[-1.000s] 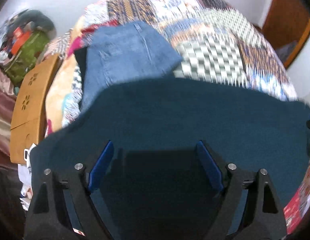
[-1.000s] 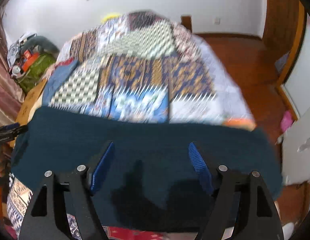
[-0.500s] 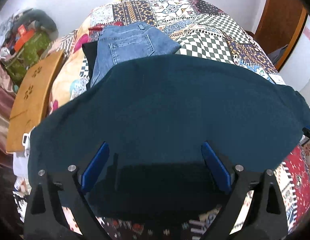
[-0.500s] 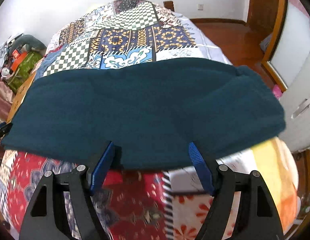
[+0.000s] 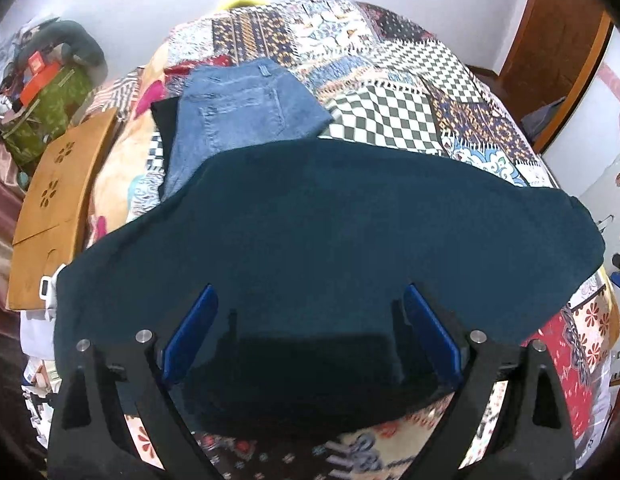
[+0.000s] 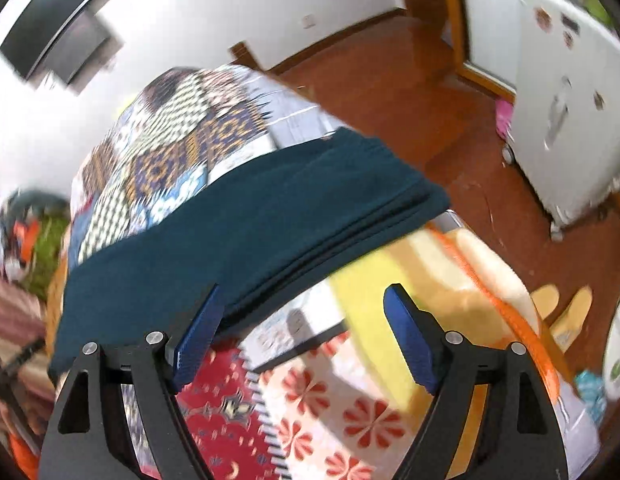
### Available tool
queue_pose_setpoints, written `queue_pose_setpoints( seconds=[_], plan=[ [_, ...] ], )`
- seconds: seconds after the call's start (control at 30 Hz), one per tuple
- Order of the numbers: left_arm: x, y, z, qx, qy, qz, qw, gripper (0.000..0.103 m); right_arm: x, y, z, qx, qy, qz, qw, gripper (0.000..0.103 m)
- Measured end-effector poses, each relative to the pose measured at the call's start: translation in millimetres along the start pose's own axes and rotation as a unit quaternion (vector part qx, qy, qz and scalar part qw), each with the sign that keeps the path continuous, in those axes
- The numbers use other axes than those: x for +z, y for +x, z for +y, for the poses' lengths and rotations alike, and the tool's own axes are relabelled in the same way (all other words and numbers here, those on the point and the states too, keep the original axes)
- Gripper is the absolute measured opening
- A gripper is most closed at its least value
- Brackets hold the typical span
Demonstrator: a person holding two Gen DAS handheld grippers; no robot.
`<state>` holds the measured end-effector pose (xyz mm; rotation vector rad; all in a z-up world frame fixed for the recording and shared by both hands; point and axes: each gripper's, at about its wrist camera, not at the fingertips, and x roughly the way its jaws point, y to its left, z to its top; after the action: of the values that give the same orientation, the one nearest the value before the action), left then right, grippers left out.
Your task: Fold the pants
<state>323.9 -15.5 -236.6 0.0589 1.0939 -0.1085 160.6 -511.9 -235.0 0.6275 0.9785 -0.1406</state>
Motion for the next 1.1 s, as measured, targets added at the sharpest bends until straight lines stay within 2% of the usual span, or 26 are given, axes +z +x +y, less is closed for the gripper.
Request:
queue_pose_setpoints(
  seconds=[0.13,0.27,0.3,0.33,0.43,0.5,0.57,0.63,0.67,0.83,1.0,1.1],
  plan=[
    [3,15,-18,-0.002,0.019,0.014,0.9997,0.095,9,23,-26,0.038,0.090,0.016,0.995,0.082],
    [7,28,-32,-0.006,0.036,0.021,0.9991,0.095,16,32,-31,0.048,0.118,-0.002,0.992,0.079],
    [9,30,-34,-0.009,0.037,0.022,0.9991,0.095,18,33,-31,0.049,0.120,0.004,0.992,0.077],
    [10,32,-36,-0.011,0.037,0.023,0.9990,0.095,21,37,-34,0.040,0.123,0.002,0.992,0.068],
    [15,36,-42,-0.017,0.036,0.025,0.9989,0.095,28,45,-41,0.024,0.131,0.005,0.991,0.054],
    [18,38,-46,-0.019,0.035,0.025,0.9989,0.095,33,47,-42,0.014,0.122,0.004,0.992,0.048],
    [20,39,-49,-0.021,0.036,0.025,0.9988,0.095,38,43,-42,-0.001,0.110,-0.007,0.994,0.035],
    [23,38,-52,-0.022,0.036,0.023,0.9988,0.095,44,41,-42,0.001,0.098,-0.013,0.995,0.017],
    [23,38,-54,-0.023,0.036,0.022,0.9988,0.095,46,39,-40,0.005,0.093,-0.016,0.996,0.015],
    [23,23,-56,-0.026,0.037,0.003,0.9990,0.095,56,16,-11,-0.009,0.028,-0.057,0.998,0.011],
    [22,5,-49,-0.043,0.019,-0.013,0.9988,0.095,66,-17,37,0.007,-0.044,-0.106,0.993,0.011],
    [22,-8,-41,-0.043,0.012,-0.026,0.9987,0.095,70,-36,75,0.027,-0.093,-0.134,0.986,0.011]
  ],
)
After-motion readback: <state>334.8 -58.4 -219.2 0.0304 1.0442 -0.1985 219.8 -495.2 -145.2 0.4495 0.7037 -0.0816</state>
